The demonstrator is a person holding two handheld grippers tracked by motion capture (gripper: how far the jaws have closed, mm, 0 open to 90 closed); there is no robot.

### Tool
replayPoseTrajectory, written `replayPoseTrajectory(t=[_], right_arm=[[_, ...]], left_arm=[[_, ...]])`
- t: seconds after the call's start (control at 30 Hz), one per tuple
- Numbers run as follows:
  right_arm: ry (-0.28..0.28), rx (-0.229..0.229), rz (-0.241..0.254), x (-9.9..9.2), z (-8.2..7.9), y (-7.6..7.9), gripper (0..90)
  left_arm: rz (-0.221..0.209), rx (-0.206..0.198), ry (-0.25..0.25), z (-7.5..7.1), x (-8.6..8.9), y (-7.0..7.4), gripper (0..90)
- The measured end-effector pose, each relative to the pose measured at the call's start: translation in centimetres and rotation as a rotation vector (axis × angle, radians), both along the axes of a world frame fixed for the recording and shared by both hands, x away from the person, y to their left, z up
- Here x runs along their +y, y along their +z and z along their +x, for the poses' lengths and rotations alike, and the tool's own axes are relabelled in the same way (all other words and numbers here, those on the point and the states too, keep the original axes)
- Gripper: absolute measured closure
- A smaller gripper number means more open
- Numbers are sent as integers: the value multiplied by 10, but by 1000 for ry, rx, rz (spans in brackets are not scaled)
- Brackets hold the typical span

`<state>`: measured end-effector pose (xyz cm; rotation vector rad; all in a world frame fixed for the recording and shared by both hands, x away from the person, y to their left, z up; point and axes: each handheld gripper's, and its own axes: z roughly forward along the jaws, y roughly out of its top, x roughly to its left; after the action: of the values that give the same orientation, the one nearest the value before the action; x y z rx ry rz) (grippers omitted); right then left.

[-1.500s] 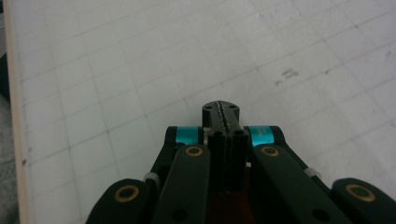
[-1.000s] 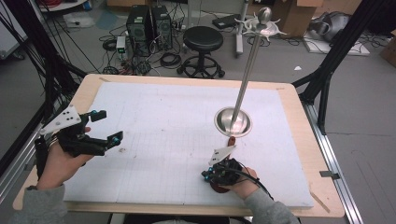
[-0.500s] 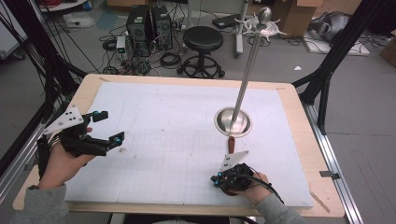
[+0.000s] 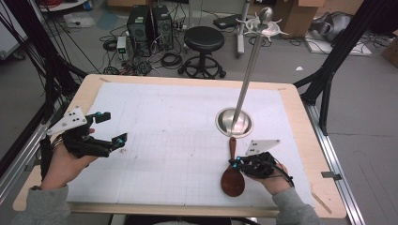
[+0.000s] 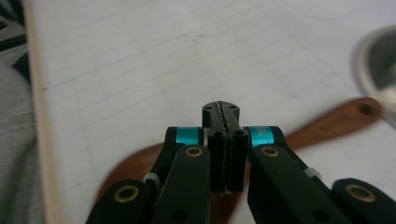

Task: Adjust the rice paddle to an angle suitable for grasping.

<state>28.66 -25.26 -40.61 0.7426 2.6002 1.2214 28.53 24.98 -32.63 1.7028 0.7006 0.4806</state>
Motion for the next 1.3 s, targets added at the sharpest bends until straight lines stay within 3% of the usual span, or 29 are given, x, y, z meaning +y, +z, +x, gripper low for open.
replayPoseTrajectory(t=[0.2,0.5,0.83,1.3], right_arm=[[-95,10,-8,-18,24,-10,900],[-143,46,-34,-22,46,-24,900],[-134,69,-59,-20,55,-33,899],[-120,60,-36,-13,60,-36,900]], left_arm=[[2,4,0,0,-2,-1,17],[-1,0,3,-2,2,0,18],[-5,-3,20,-6,7,1,17],[6,5,39,-10,12,-2,17]])
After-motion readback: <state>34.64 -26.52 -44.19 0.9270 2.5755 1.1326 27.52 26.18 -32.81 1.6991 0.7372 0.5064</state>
